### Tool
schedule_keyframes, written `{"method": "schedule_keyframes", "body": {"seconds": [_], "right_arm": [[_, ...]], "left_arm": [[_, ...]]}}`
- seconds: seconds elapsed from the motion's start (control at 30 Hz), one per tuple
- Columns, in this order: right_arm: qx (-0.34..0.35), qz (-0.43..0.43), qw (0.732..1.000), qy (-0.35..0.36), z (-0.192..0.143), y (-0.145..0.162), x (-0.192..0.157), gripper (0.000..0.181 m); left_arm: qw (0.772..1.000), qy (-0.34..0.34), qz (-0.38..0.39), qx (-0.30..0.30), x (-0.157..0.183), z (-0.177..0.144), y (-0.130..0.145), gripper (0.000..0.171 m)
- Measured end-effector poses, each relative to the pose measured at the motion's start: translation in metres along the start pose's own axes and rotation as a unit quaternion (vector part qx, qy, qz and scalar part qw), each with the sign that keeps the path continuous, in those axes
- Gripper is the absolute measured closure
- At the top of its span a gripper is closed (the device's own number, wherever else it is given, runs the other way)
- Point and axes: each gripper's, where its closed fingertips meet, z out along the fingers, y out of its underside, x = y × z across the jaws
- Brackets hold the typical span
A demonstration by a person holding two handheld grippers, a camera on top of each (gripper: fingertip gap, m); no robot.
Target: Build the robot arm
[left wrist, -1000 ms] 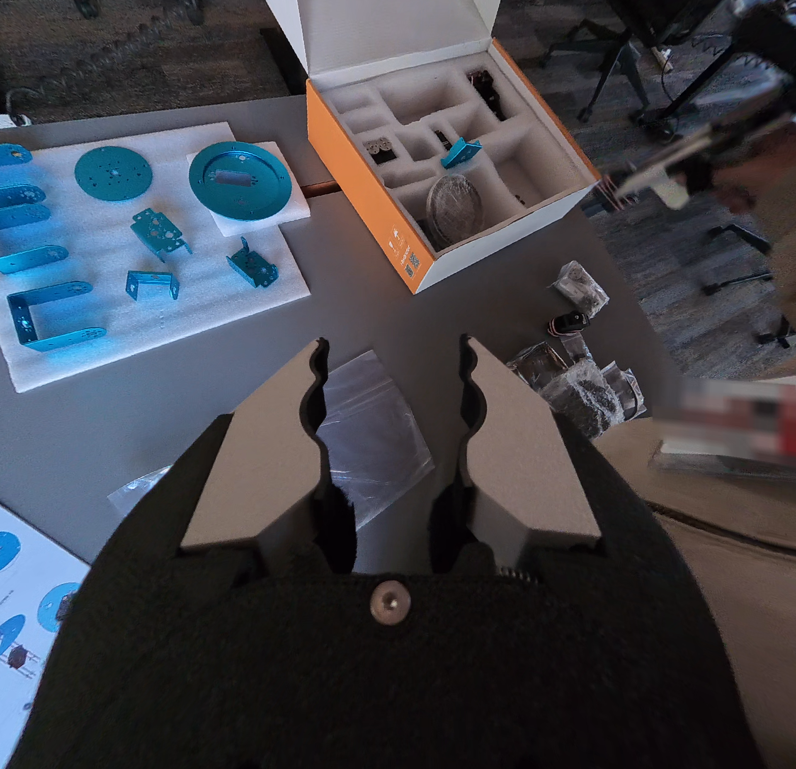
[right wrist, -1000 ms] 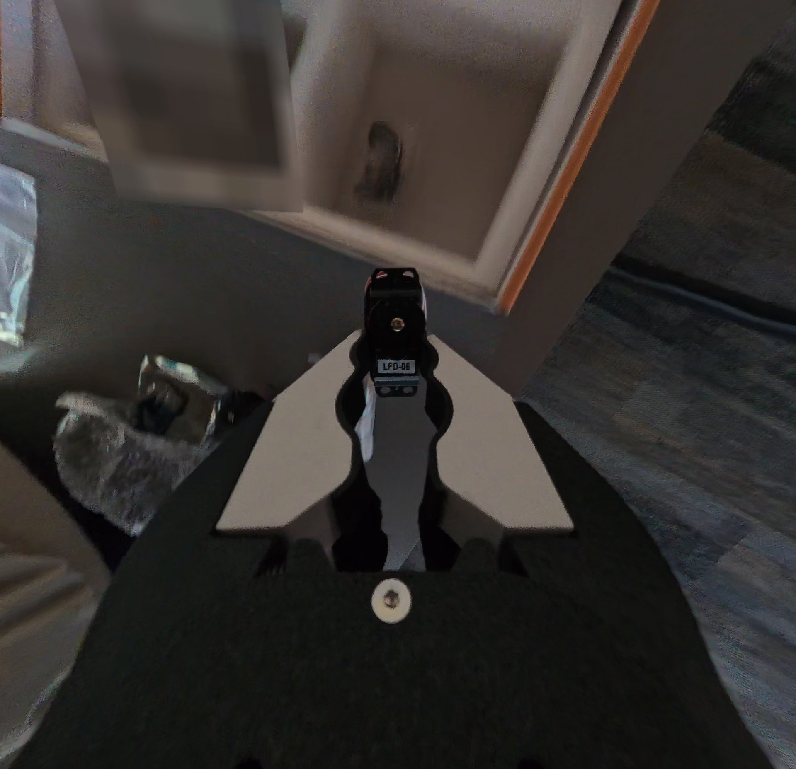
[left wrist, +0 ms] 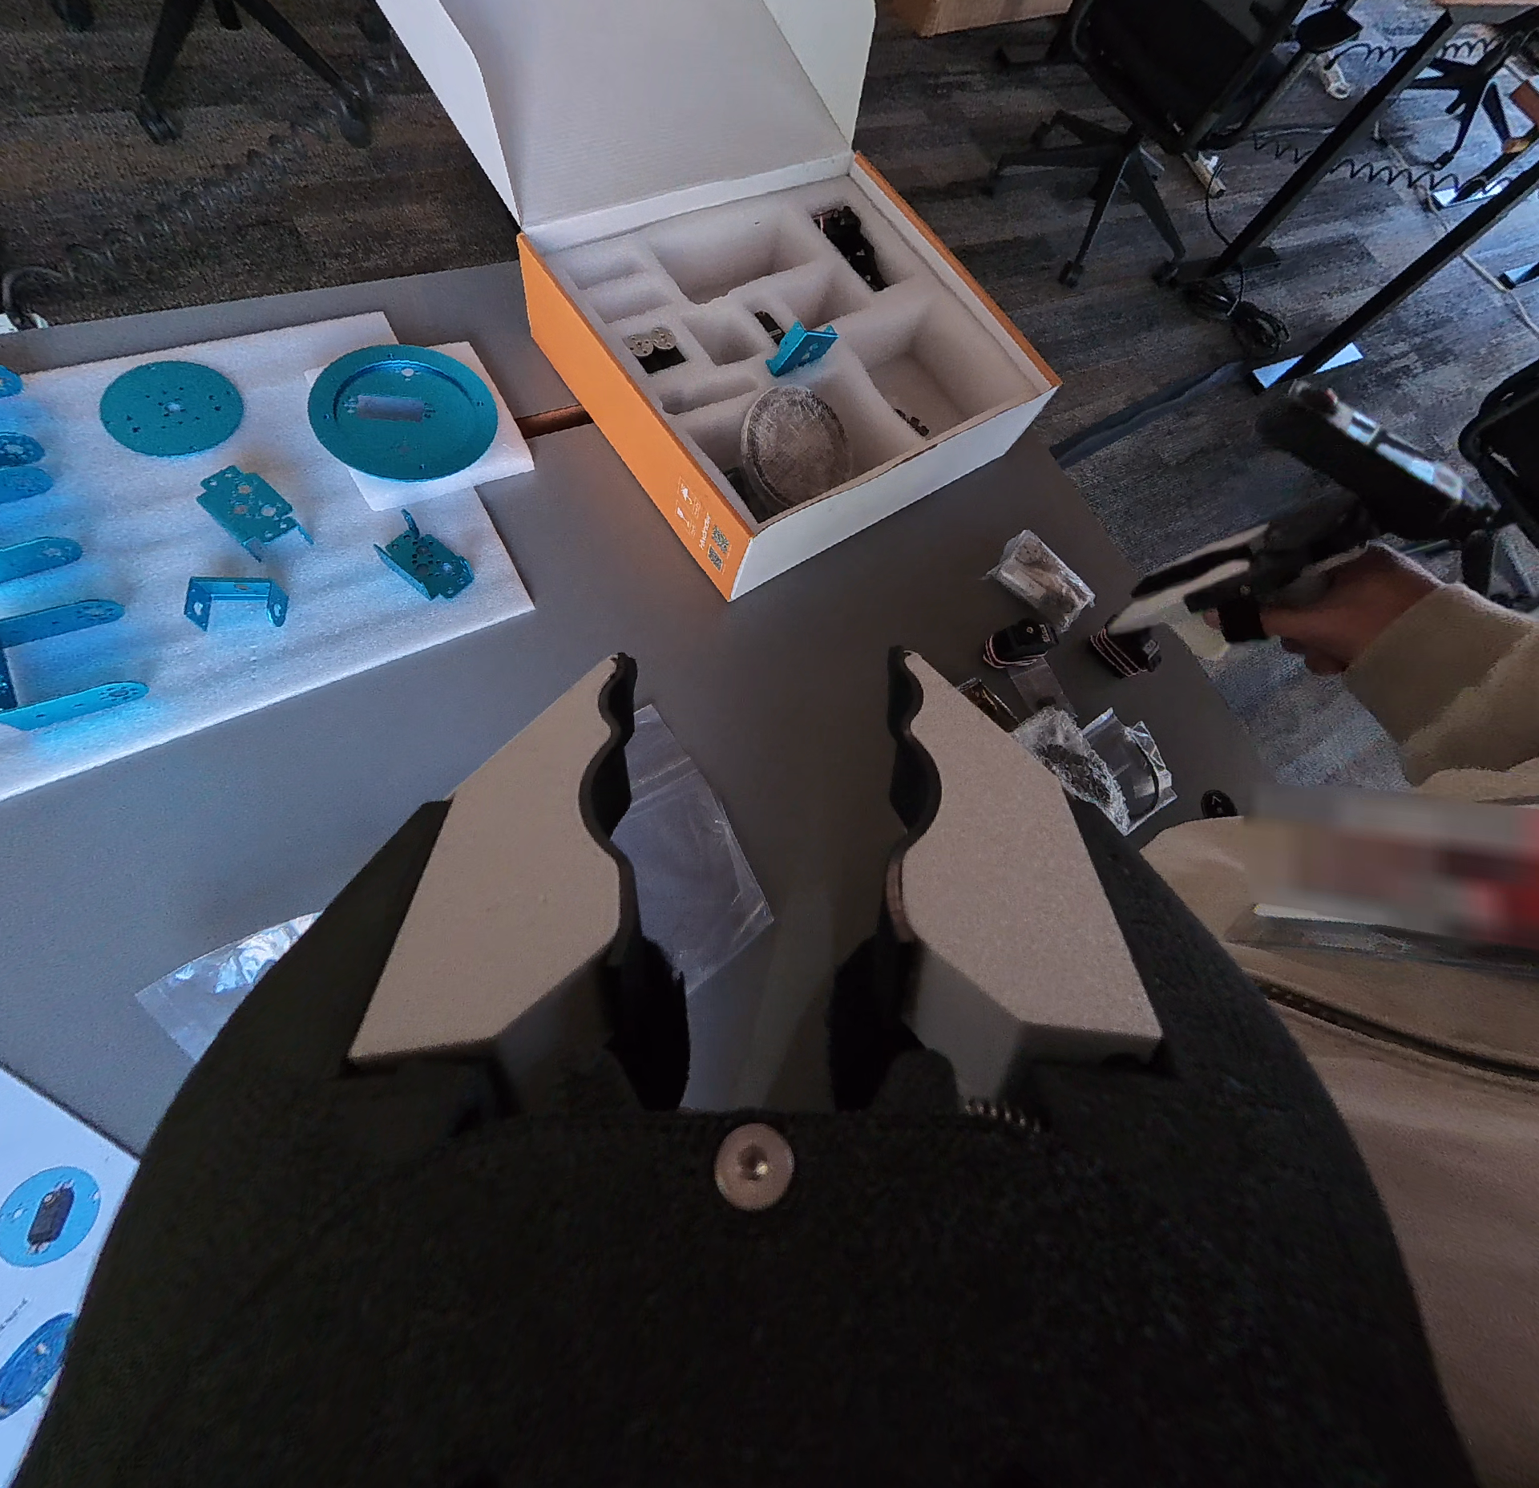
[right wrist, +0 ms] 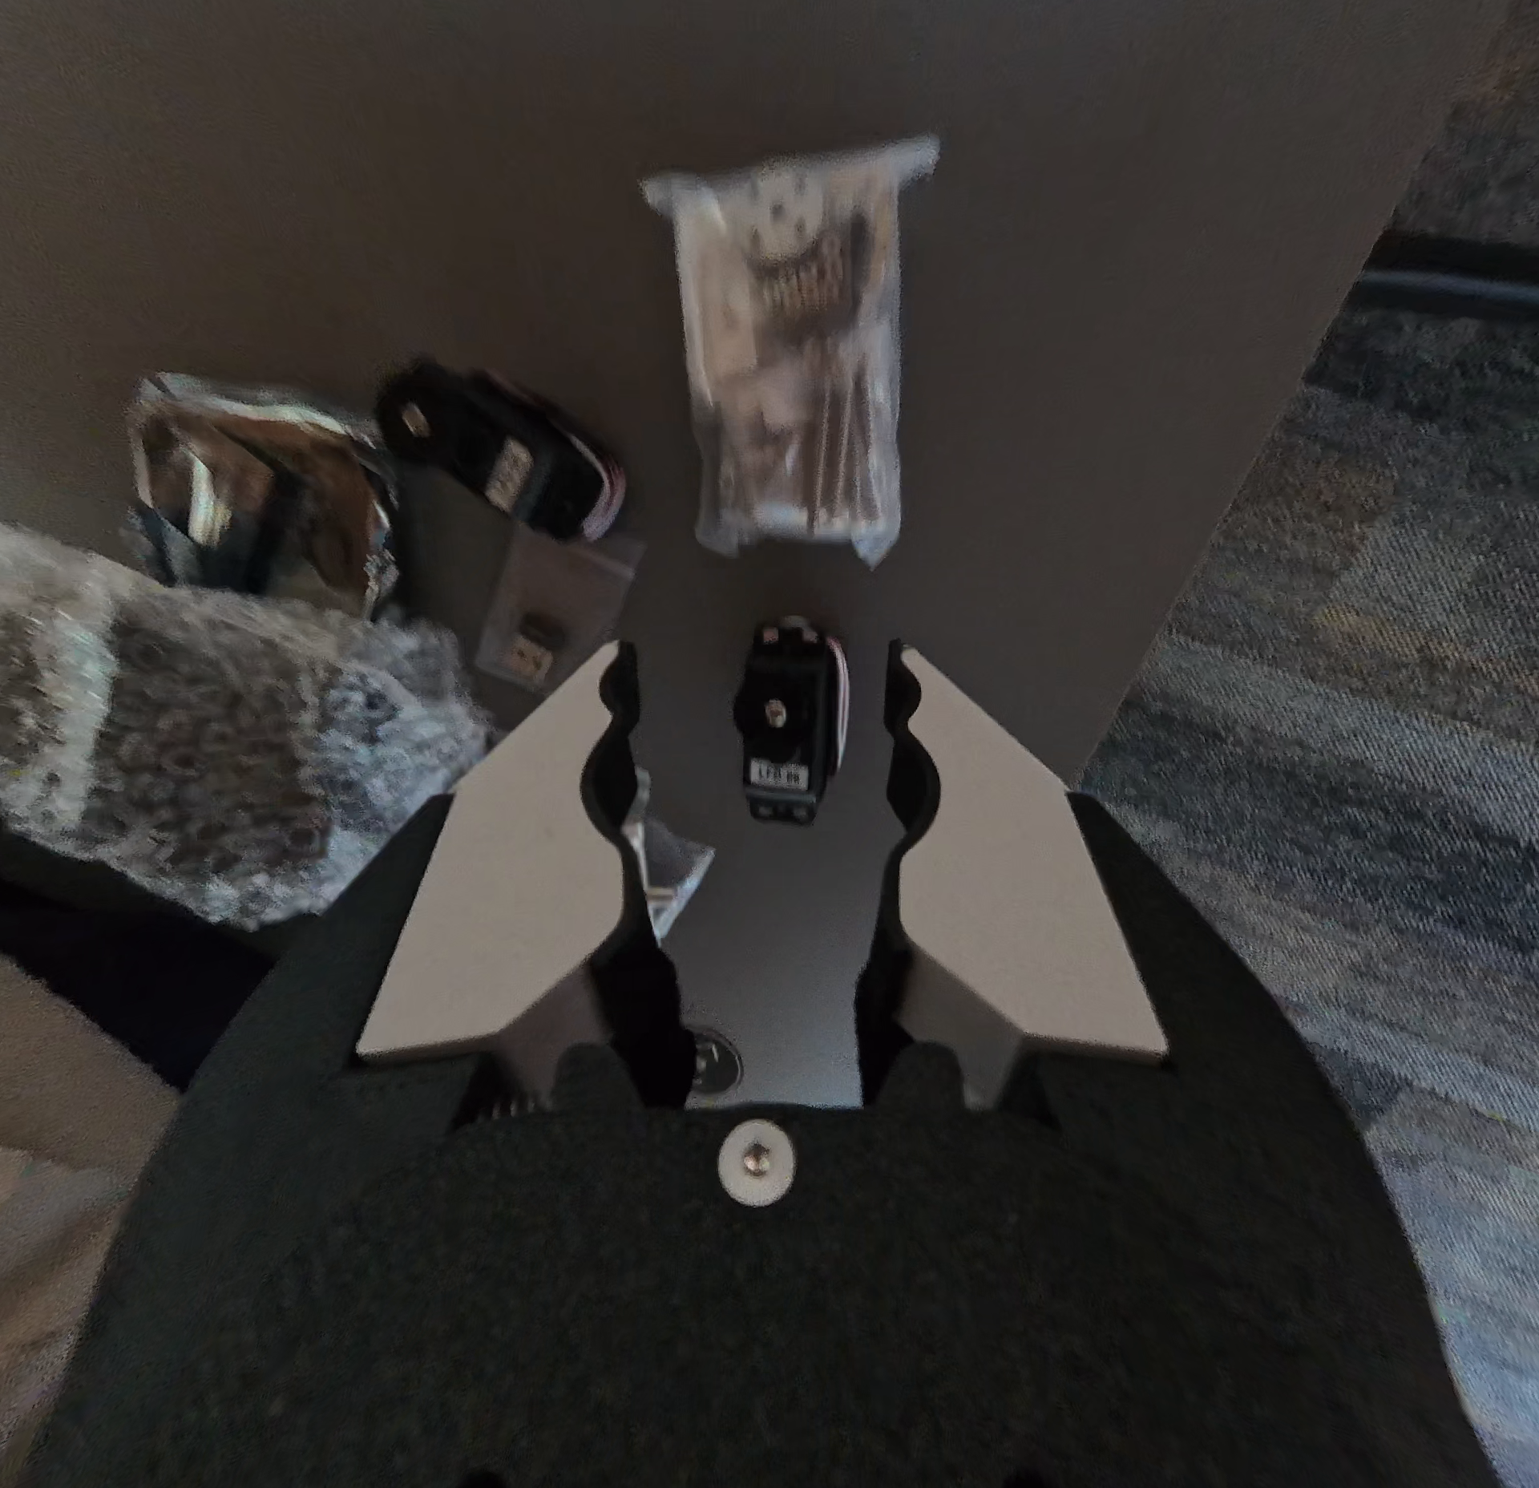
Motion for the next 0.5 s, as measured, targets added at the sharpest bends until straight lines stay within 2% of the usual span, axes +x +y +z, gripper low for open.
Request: {"method": "schedule_keyframes", "body": {"seconds": [0.1,0.17,0.23,0.27,0.33,0.4,0.5], "right_arm": [[0.045,-0.022,0.998,-0.029,-0.012,-0.039,-0.014,0.123],[0.072,-0.058,0.992,-0.091,-0.027,-0.052,-0.048,0.127],[0.093,-0.127,0.973,-0.170,-0.040,-0.040,-0.097,0.144],[0.081,-0.133,0.970,-0.187,-0.039,-0.024,-0.112,0.142],[0.049,-0.091,0.963,-0.250,-0.031,0.008,-0.142,0.138],[0.041,-0.060,0.965,-0.252,-0.015,0.028,-0.146,0.134],[0.084,-0.009,0.962,-0.261,-0.004,0.016,-0.137,0.134]], "left_arm": [[1.000,-0.006,0.000,0.003,0.000,-0.007,0.001,0.111],[1.000,-0.009,-0.001,0.004,-0.001,-0.012,0.003,0.111],[1.000,-0.014,0.001,0.006,-0.003,-0.017,0.004,0.111],[1.000,-0.017,0.000,0.007,-0.004,-0.019,0.005,0.111],[1.000,-0.019,-0.008,0.008,-0.006,-0.020,0.009,0.111],[1.000,-0.012,-0.022,0.010,-0.005,-0.018,0.012,0.111],[0.999,0.009,-0.033,0.003,0.005,-0.010,0.019,0.111]]}}
